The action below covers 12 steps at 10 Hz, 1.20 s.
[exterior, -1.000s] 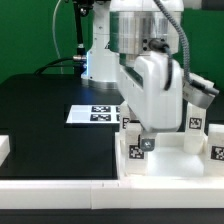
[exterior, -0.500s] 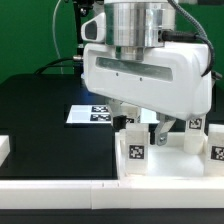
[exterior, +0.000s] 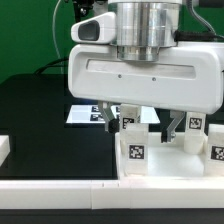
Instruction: Assemble square table
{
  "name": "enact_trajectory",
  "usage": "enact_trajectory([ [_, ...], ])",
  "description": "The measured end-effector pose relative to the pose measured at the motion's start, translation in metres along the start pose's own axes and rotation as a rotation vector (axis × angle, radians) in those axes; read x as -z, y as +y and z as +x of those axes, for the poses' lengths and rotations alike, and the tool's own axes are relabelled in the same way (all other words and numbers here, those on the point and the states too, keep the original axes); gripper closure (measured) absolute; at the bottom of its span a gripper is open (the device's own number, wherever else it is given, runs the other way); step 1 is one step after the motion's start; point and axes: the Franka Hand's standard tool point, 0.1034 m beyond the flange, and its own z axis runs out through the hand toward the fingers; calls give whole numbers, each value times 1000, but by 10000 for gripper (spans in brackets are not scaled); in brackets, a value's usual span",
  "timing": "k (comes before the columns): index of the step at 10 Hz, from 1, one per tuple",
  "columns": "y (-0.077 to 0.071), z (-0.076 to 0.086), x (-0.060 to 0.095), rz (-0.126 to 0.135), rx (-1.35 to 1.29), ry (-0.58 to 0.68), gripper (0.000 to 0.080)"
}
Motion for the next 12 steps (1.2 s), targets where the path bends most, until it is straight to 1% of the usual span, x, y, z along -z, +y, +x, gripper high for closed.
enact_trajectory([
  [1, 0, 0, 0, 0, -8, 0, 245],
  [2, 0, 0, 0, 1, -55, 0, 245],
  [3, 0, 0, 0, 3, -135, -1, 445],
  [4, 0, 0, 0, 3, -203, -1, 517],
  [6, 0, 0, -1, 0, -362, -1, 516],
  [7, -1, 1, -1, -6, -458, -2, 516],
  [8, -1, 1, -1, -17, -640, -14, 516],
  [9, -1, 3, 0, -36, -796, -31, 516],
  [11, -1, 4, -1, -35, -1147, -36, 515],
  [12, -4, 2, -2, -29, -1285, -24, 515],
])
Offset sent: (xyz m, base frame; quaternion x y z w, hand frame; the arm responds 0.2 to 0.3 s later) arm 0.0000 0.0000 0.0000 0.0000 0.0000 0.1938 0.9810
